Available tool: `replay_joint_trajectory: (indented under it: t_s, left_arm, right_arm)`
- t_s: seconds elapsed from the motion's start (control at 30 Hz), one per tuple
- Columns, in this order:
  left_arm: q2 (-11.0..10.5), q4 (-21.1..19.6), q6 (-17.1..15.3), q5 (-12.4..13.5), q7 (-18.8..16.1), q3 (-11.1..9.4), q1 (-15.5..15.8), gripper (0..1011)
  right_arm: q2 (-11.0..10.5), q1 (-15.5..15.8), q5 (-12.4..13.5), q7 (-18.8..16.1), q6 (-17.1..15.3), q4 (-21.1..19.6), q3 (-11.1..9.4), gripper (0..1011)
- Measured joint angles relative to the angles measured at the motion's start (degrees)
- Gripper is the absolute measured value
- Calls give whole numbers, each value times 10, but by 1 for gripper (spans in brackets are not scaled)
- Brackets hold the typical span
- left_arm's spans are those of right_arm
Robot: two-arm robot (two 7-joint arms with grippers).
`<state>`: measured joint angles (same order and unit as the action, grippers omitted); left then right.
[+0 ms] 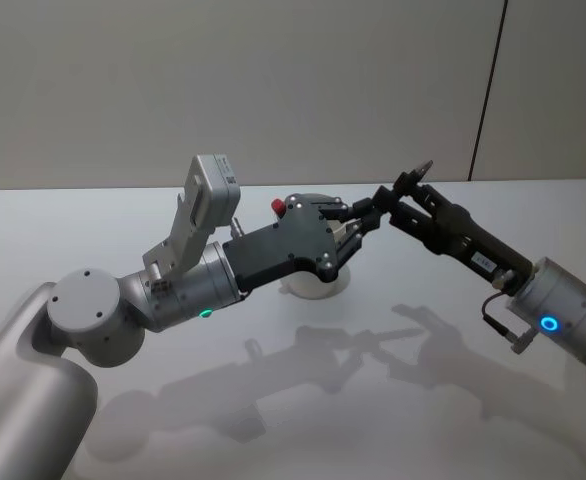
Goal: Place the pen into the pen holder.
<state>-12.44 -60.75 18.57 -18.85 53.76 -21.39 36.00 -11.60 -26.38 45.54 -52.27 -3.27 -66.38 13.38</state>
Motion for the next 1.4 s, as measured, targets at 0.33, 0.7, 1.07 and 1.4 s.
replay_joint_trajectory:
  t_s: [0.33,0.7,1.07,1.4]
  left_arm:
    - [0,0,0,0,0,0,0,120]
    - [0,0,0,0,0,0,0,121]
    - [0,0,0,0,0,0,0,120]
    - [0,0,0,0,0,0,0,120]
  right_arm:
    - [-2,0,4,-2,2,0,2,1002]
    - [-4,-1,9,-3,4,-1,4,788]
    - [-5,-2,15,-4,5,0,5,418]
    - [-7,-4,19,-4,6,2,7,143]
